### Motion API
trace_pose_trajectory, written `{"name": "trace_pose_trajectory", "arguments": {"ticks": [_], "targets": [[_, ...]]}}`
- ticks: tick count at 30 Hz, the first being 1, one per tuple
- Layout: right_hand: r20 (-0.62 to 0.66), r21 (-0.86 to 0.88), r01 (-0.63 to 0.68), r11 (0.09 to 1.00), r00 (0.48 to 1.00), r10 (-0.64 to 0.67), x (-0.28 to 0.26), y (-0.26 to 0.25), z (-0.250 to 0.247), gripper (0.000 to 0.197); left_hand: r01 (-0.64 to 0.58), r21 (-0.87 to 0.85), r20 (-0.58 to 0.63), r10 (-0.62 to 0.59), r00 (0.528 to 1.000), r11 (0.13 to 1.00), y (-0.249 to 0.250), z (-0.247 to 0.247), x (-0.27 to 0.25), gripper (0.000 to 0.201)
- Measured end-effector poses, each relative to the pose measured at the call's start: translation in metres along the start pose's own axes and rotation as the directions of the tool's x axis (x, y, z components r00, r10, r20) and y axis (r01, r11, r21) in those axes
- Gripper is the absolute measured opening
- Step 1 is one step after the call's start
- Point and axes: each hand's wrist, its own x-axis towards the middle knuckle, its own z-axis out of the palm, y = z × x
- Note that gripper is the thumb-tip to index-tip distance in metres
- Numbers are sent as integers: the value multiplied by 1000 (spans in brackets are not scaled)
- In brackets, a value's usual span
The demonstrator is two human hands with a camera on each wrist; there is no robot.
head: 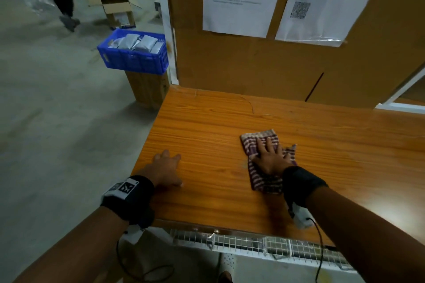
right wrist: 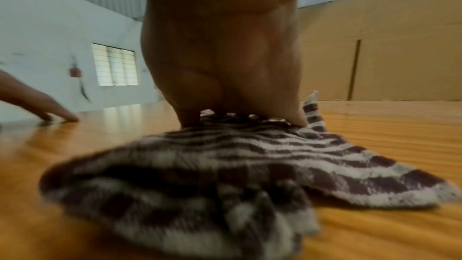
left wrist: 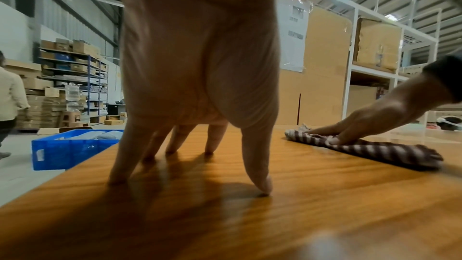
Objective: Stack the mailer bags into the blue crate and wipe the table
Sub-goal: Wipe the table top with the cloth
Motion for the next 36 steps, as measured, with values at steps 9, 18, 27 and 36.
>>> {"name": "trace_pose_trajectory", "arguments": {"ticks": [9, 18, 27, 36], "targets": [[113, -178, 532, 828, 847, -519, 26, -104, 10, 67, 44, 3, 4, -44, 999, 999, -13, -42, 50, 124], [-80, 17, 115, 993, 990, -113, 141, -49, -66, 69, 115, -26, -47, -116, 992, 993, -20, -73, 94, 123], [57, -142, 519, 843, 854, -517, 155, -179, -60, 68, 154, 33, 5, -154, 988, 988, -13, -76, 107, 136], [-142, 4, 262, 965, 955, -259, 181, -38, -88, 70, 188, 145, 4, -191, 982, 971, 5, -82, 120, 134]]}}
